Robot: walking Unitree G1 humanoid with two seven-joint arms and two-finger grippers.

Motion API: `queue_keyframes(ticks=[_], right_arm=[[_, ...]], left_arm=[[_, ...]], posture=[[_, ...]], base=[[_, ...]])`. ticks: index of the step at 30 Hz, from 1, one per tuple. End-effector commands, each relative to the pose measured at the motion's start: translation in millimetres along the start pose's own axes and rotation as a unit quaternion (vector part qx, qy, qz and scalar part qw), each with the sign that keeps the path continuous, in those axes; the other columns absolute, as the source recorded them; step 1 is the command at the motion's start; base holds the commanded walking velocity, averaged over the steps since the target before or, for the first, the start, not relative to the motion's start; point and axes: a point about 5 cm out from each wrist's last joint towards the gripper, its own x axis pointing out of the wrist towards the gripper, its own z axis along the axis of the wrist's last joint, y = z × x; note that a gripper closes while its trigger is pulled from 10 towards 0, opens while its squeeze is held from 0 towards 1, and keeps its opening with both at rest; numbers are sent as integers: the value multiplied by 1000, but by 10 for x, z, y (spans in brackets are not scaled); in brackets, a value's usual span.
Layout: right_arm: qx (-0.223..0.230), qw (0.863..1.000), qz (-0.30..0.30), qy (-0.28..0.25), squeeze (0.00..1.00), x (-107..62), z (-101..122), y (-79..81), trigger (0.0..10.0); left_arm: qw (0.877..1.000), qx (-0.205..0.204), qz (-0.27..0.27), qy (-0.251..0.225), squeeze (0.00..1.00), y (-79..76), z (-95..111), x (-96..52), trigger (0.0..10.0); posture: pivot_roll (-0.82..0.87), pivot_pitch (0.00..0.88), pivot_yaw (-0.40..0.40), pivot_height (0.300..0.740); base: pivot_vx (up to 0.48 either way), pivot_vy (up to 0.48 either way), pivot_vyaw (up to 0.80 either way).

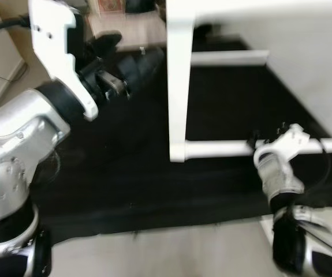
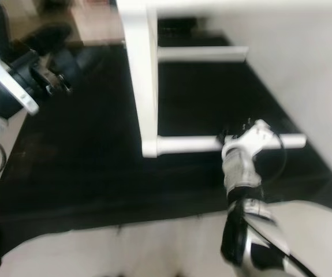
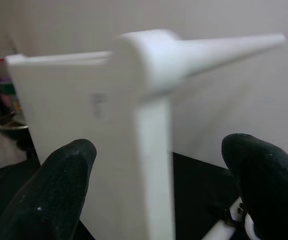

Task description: Building children table

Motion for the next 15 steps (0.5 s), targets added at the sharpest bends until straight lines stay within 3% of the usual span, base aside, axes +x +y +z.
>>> queue_keyframes(ticks=[1, 9, 12, 15], right_arm=[[-129, 958, -148, 209, 1000, -275, -1020, -777, 10000], [-96, 972, -124, 177, 1000, -203, -868, -703, 10000], [-58, 990, -45, 120, 1000, -89, -600, -430, 10000], [-72, 994, -20, 81, 1000, -45, -417, -318, 10000]], left_arm=[[1000, 4, 1, -1, 0, 9, 34, -4, 10000], [1000, 3, 4, -1, 0, 13, 55, 4, 10000], [1000, 5, 7, -1, 0, 27, 77, 5, 10000], [1000, 4, 7, -2, 0, 32, 87, 7, 10000]], posture=[[101, 377, 42, 740], [101, 373, 37, 740], [91, 367, 33, 740], [85, 367, 32, 740]], base=[[0, 0, 0], [0, 0, 0], [0, 0, 0], [0, 0, 0]])
